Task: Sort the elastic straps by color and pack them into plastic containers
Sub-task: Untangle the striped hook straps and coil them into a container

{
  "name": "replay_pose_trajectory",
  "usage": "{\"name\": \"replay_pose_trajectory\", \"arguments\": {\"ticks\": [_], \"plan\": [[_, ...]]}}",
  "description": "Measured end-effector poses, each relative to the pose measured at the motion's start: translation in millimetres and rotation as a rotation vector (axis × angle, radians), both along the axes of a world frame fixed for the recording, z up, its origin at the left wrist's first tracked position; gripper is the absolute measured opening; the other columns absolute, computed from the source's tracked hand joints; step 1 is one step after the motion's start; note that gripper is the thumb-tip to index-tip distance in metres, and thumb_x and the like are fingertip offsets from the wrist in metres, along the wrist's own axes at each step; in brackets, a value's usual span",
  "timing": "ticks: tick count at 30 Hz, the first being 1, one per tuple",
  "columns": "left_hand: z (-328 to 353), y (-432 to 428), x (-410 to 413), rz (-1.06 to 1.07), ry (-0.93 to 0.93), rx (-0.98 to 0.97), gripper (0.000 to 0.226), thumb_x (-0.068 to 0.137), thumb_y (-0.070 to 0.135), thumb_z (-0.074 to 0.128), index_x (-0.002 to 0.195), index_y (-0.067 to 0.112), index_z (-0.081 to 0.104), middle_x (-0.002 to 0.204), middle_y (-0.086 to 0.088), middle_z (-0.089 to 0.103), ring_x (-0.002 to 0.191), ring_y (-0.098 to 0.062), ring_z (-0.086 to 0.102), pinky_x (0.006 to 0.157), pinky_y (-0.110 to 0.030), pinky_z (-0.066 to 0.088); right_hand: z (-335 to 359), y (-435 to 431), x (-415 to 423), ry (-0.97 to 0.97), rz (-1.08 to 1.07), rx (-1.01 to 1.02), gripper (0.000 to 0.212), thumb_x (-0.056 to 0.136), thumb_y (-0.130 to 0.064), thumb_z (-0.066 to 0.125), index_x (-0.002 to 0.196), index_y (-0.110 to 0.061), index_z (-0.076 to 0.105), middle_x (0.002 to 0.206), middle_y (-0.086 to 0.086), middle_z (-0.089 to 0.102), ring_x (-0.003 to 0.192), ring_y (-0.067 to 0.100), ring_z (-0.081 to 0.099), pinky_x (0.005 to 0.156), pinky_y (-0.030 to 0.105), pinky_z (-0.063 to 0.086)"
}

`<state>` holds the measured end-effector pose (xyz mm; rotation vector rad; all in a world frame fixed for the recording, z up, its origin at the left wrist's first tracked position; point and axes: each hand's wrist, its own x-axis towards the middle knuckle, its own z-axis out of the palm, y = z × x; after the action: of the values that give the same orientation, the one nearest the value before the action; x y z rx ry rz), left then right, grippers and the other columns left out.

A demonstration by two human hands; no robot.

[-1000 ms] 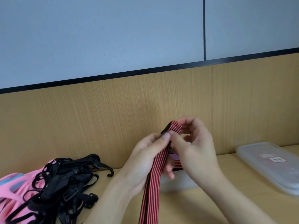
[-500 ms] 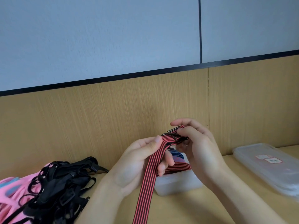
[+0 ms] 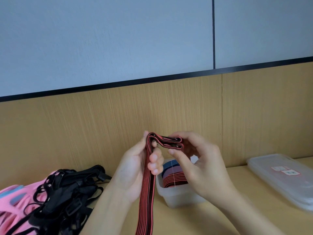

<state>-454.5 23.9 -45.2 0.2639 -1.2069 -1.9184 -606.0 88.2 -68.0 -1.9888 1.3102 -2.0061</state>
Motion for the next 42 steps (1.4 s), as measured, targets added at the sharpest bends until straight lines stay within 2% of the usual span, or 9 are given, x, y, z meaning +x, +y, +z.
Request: {"name": "replay_pose_trajectory", "arguments": {"ticks": [7,11,15,20,24,28,31,37,42], "plan": [[-13.6,7.9,-12.2,0.395,-0.340,-0.452,0.060,0.098,0.065,0.039,0.077,0.015,0.064,0.065,-0.005,0.055,0.043,-0.020,0.048,0.041,-0.028,0.038,-0.1,0.2,2.4,0.013,-0.187,-0.110,0.011,0.087,-0.017,0.078,0.097,-0.021,0.075,0.082,-0.014,0.071,0.073,0.008,0.064,0.067,0.012,0.043],[-24.3,8.2,-20.1,0.533,-0.415,-0.713,0.038,0.099,0.048,0.036,0.095,0.025,0.066,0.083,0.000,0.067,0.078,-0.022,0.062,0.078,-0.044,0.051,-2.1,-0.5,2.9,0.070,-0.281,-0.208,0.017,0.085,-0.013,0.079,0.101,-0.021,0.075,0.083,-0.015,0.067,0.071,0.004,0.060,0.067,0.009,0.041],[-21.4,14.2,-22.3,0.405,-0.344,-0.636,0.043,0.101,0.043,0.035,0.095,0.025,0.074,0.087,0.005,0.074,0.084,-0.012,0.068,0.083,-0.040,0.052,-9.0,-3.5,2.9,0.135,-0.385,-0.208,0.027,0.083,-0.009,0.081,0.106,-0.022,0.075,0.079,-0.014,0.059,0.068,0.001,0.054,0.061,0.010,0.040],[-22.5,24.7,-24.4,0.274,-0.322,-0.602,0.036,0.097,0.056,0.045,0.098,0.034,0.073,0.096,0.005,0.075,0.094,-0.010,0.071,0.075,-0.020,0.053,-9.7,-3.7,1.7,0.176,-0.392,-0.195,0.027,0.083,-0.016,0.068,0.109,-0.021,0.073,0.080,-0.013,0.058,0.066,0.010,0.058,0.057,0.036,0.052],[-19.7,23.9,-23.6,0.297,-0.348,-0.621,0.036,0.089,0.061,0.062,0.097,0.027,0.070,0.094,0.008,0.073,0.095,-0.006,0.069,0.081,-0.020,0.052,-7.7,-2.1,5.3,0.179,-0.334,-0.150,0.029,0.087,-0.028,0.059,0.111,-0.020,0.074,0.080,-0.016,0.058,0.069,0.005,0.057,0.059,0.026,0.048],[-18.1,19.7,-23.7,0.292,-0.308,-0.566,0.041,0.094,0.044,0.055,0.107,0.006,0.066,0.094,0.002,0.074,0.093,-0.009,0.071,0.078,-0.019,0.053,-7.9,-1.9,5.4,0.181,-0.232,-0.101,0.029,0.086,-0.016,0.066,0.114,-0.019,0.072,0.085,-0.023,0.059,0.078,-0.005,0.058,0.068,0.007,0.040],[-16.8,19.1,-21.5,0.266,-0.294,-0.527,0.043,0.096,0.039,0.051,0.113,0.002,0.065,0.098,-0.005,0.075,0.097,-0.017,0.073,0.080,-0.021,0.055,-8.1,-0.8,4.2,0.201,-0.144,-0.071,0.034,0.087,-0.013,0.065,0.120,-0.020,0.069,0.090,-0.016,0.063,0.084,0.003,0.061,0.071,0.009,0.041],[-17.9,17.3,-20.2,0.217,-0.312,-0.472,0.047,0.094,0.049,0.052,0.107,0.007,0.070,0.092,-0.004,0.075,0.095,-0.020,0.073,0.082,-0.027,0.056,-7.9,-4.4,2.6,0.195,-0.257,-0.148,0.031,0.085,-0.011,0.068,0.116,-0.014,0.074,0.080,-0.011,0.059,0.073,0.002,0.055,0.067,0.011,0.042],[-13.1,19.2,-16.5,0.242,-0.358,-0.519,0.039,0.095,0.053,0.053,0.102,0.021,0.074,0.101,-0.004,0.076,0.100,-0.012,0.072,0.082,-0.017,0.053,-9.1,-5.5,6.8,0.211,-0.311,-0.134,0.006,0.085,-0.013,0.072,0.091,-0.015,0.074,0.081,-0.012,0.053,0.074,0.007,0.054,0.066,0.011,0.039]]}}
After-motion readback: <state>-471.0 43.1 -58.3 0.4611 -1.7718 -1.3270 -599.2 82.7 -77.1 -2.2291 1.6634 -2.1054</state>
